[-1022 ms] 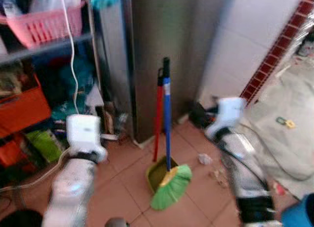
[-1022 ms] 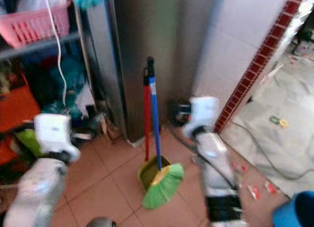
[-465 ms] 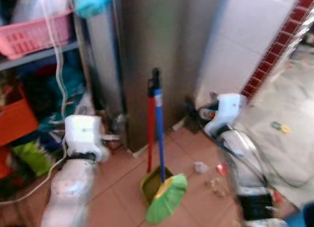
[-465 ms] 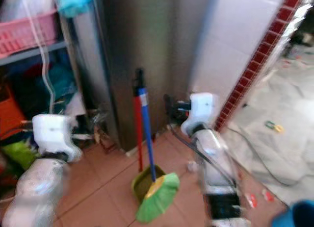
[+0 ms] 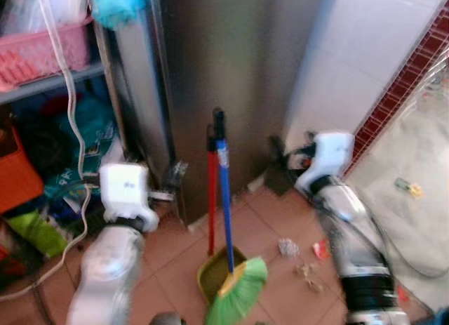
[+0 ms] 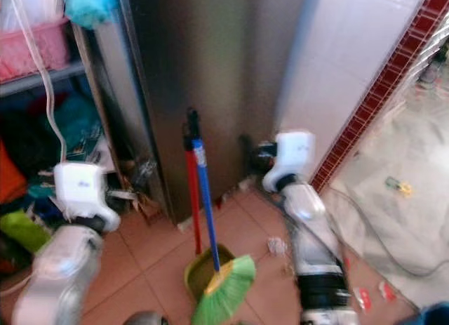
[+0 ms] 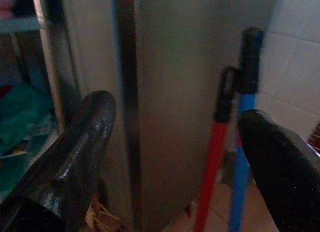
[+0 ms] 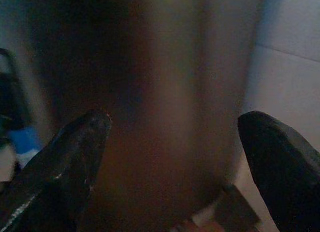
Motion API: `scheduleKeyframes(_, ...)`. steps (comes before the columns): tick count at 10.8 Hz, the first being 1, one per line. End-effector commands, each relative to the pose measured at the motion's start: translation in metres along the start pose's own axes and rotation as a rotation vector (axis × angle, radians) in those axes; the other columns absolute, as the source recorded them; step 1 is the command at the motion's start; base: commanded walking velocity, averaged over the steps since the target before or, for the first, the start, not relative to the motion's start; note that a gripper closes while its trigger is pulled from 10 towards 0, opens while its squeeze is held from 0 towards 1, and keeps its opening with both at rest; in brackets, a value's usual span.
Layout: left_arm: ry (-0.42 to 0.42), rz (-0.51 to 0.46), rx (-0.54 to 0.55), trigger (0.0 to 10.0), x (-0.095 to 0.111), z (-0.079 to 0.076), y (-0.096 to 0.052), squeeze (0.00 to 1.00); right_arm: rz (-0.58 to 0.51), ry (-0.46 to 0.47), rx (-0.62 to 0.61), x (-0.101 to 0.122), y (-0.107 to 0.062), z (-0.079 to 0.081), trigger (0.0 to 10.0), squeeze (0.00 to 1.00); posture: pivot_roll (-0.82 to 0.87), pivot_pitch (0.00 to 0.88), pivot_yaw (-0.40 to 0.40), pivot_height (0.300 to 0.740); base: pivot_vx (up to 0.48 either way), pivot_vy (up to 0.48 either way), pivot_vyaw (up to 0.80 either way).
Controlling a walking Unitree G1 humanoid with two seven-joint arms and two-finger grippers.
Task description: Sweep floor
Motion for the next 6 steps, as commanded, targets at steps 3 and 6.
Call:
scheduleKeyframes(3,0.063,0.005,0.066,10.0,-0.002,0.009,-0.003,0.00,0.051,0.001,0.143,-0.012,-0.005,0.018,10.0,0.00,0.09,0.013,-0.068,0.740,0.000,0.000,0.00)
scheduleKeyframes(6,0.072,0.113,0.129,10.0,-0.023,0.021,-0.039,0.00,0.159,-0.009,0.306,-0.038,-0.011,0.028,10.0,0.00,0.11,0.081,-0.082,0.740,0.000,0.000,0.00)
Point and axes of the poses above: a point about 5 cm out from each wrist's last joint towards the gripper, its own y axis pointing out of the wrist towards the gripper, its own x axis along the axis of the wrist's last joint, z = x × y, the point moved 3 cm from there along y, pointing out of the wrist towards the gripper, and after that the axes turned 13 degrees about -y, right-handed, at the moved point
